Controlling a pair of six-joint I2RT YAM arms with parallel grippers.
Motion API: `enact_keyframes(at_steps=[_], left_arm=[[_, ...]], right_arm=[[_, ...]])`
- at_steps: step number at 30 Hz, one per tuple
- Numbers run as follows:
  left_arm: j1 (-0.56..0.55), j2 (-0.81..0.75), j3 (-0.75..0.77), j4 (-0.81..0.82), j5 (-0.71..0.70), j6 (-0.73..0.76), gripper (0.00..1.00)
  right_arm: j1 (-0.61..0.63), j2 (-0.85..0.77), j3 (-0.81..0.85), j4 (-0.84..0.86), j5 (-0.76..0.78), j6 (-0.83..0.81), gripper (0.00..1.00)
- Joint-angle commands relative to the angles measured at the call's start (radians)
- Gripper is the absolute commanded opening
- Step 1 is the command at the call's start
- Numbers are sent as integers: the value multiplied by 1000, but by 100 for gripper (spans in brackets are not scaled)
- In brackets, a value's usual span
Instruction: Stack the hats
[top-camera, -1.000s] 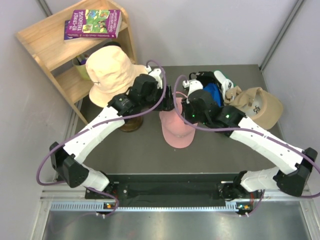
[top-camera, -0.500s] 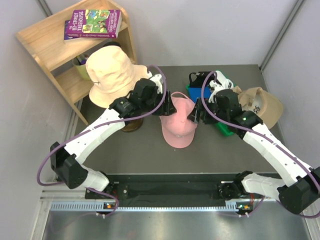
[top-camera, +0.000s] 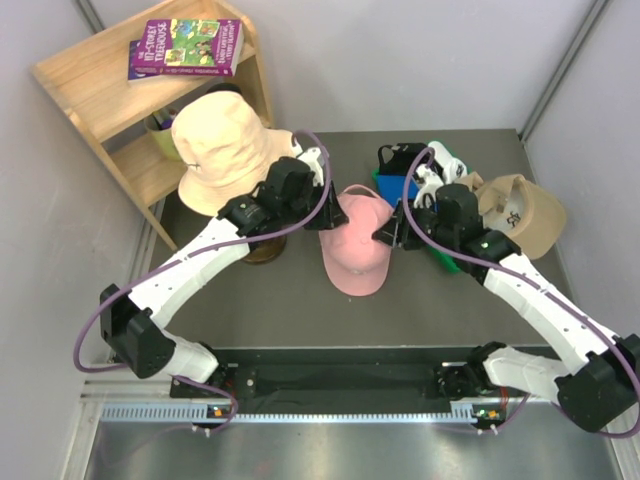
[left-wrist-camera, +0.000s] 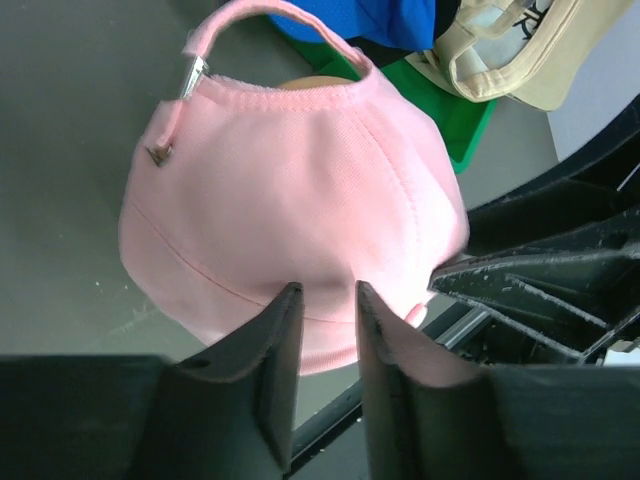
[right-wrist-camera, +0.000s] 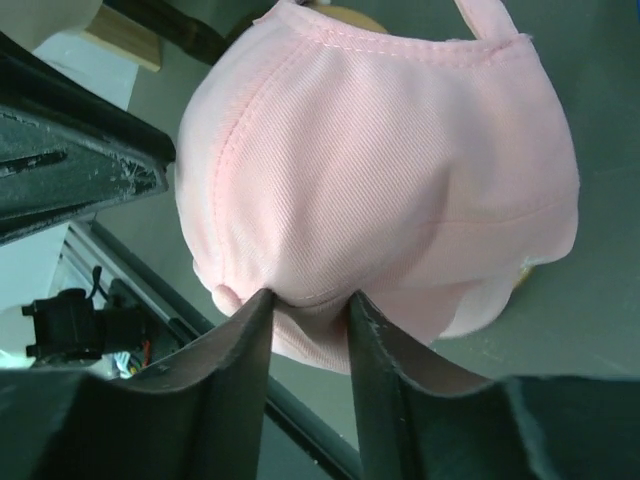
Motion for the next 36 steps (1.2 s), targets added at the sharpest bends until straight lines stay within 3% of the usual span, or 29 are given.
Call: enact_keyframes(at_steps=[1,3,6,18,25,36], left_arm=[[3,-32,-13,74,20,-10,29],[3,-29,-12,77,24,-12,19],[3,-27,-4,81,22,-15,13],[15,-10,77,52,-1,-13,0],[30,4,149,3,-16,16,0],[41,42,165,0,14,36,0]], right_arm=[[-15,-32,2,48,15,-25,29],[-15,-36,11,18,34,-41,15],[-15,-36,33,-16,45,-51,0],[-15,73,263,-179,46,-41,0],[-15,188,422,-252,40,1,0],[-34,280,471,-265,83,68,6]])
